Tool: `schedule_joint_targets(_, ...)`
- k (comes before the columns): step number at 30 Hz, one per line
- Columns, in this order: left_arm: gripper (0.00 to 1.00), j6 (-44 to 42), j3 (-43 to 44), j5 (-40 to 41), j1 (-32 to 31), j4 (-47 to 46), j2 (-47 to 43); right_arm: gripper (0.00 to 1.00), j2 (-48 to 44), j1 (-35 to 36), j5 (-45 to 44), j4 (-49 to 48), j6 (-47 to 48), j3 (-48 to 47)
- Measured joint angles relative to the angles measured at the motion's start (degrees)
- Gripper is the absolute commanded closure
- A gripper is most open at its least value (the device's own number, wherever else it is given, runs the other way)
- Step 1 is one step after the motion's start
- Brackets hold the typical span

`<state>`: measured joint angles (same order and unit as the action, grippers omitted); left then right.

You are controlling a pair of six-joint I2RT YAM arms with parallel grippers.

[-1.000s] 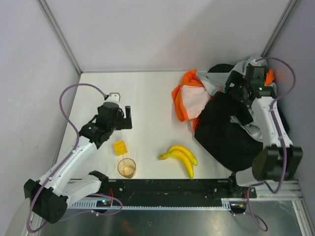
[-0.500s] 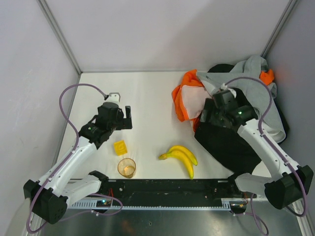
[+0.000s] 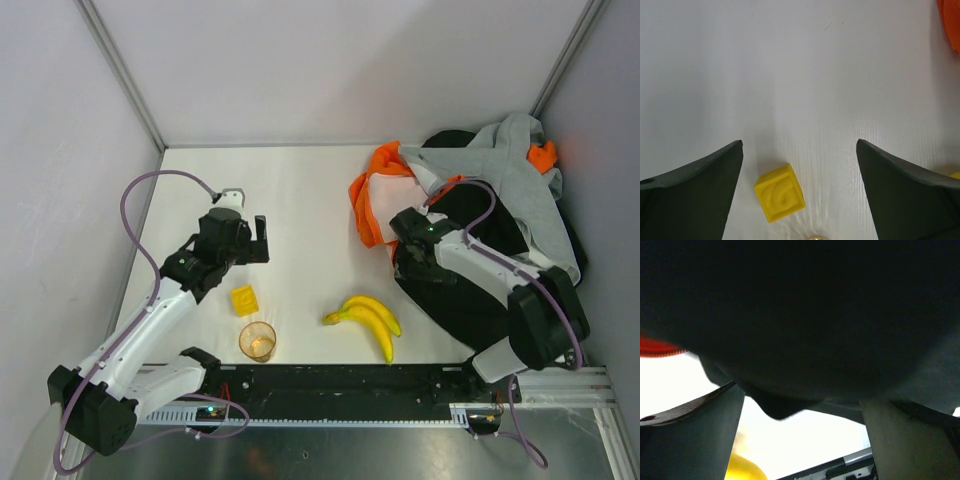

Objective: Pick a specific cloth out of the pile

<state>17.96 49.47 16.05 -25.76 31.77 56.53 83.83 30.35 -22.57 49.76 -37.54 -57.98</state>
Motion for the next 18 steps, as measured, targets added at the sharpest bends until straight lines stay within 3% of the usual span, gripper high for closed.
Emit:
schedule_joint_targets(5,0.0,0.0,0.0,0.0,0.0,0.0,0.0,0.13,7.3,1.5,-3.2,-1.1,-0.4,0.1)
schedule_joint_targets(7,0.0,0.0,0.0,0.0,0.0,0.0,0.0,0.33,9.8,1.9,-4.1,-1.7,-0.4,0.1)
schedule_joint_targets(11,0.0,0.0,0.0,0.0,0.0,0.0,0.0,0.52,11.6,2.1,-5.0,-2.2,0.2,0.3)
schedule_joint_targets(12,0.0,0.0,0.0,0.0,0.0,0.0,0.0,0.72,11.6,2.0,-5.0,-2.2,0.3,0.3)
schedule_joint_targets(14,0.0,0.0,0.0,-0.1,0.0,0.0,0.0,0.92,11.6,2.0,-5.1,-2.3,1.0,0.3)
schedule_joint_targets(18,0.0,0.0,0.0,0.0,0.0,0.0,0.0,1.0,11.4,1.5,-4.5,-2.6,1.9,0.3)
